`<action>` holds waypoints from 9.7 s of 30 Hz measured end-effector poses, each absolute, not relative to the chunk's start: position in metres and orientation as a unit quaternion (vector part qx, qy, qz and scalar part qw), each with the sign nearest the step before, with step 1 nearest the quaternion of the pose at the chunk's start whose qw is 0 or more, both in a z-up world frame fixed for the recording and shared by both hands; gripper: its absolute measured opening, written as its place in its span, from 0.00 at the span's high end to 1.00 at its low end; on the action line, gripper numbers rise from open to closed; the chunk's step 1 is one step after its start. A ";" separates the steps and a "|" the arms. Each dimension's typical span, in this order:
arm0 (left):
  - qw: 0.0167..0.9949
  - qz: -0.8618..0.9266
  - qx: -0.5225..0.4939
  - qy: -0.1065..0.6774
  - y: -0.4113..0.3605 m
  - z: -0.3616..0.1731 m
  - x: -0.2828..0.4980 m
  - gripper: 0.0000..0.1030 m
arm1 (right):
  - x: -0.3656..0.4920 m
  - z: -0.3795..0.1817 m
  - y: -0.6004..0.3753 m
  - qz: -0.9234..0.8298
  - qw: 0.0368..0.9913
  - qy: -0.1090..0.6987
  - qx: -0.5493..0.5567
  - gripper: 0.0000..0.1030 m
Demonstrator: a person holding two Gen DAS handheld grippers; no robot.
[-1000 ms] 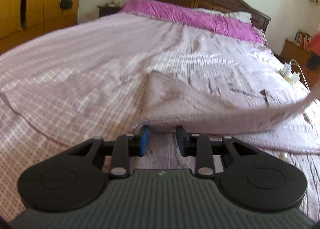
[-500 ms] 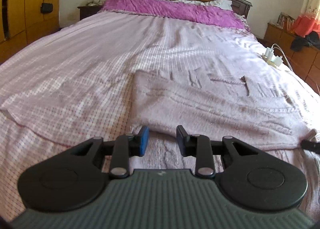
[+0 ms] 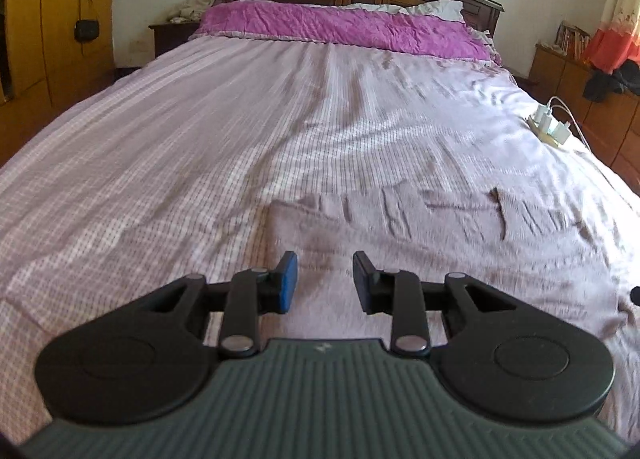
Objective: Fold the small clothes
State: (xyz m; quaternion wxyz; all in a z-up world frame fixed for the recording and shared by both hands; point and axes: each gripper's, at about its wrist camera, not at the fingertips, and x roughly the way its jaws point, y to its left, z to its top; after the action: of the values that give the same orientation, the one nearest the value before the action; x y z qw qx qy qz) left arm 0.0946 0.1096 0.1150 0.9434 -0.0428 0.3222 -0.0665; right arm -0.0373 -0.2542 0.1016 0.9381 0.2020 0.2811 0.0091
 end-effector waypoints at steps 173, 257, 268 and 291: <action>0.895 -0.114 -0.001 0.432 0.103 0.047 -0.062 0.56 | -0.190 0.075 -0.264 0.005 0.903 0.410 0.128 0.30; 0.842 -0.198 -0.207 0.456 0.140 0.005 -0.078 0.84 | -0.188 0.035 -0.277 0.130 0.864 0.397 0.280 0.82; 0.850 -0.239 -0.299 0.362 0.157 0.049 -0.077 0.86 | -0.180 0.069 -0.295 0.170 0.867 0.295 0.364 0.89; 0.902 -0.186 -0.316 0.226 0.165 0.127 -0.010 0.86 | -0.099 0.132 -0.314 0.136 0.892 0.161 0.400 0.89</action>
State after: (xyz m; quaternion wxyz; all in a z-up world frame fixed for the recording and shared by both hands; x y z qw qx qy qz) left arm -0.0096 0.1648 0.1274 0.9021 -0.3164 0.2264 -0.1865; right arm -0.0988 -0.3143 0.1320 0.8919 0.4001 0.1606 0.1363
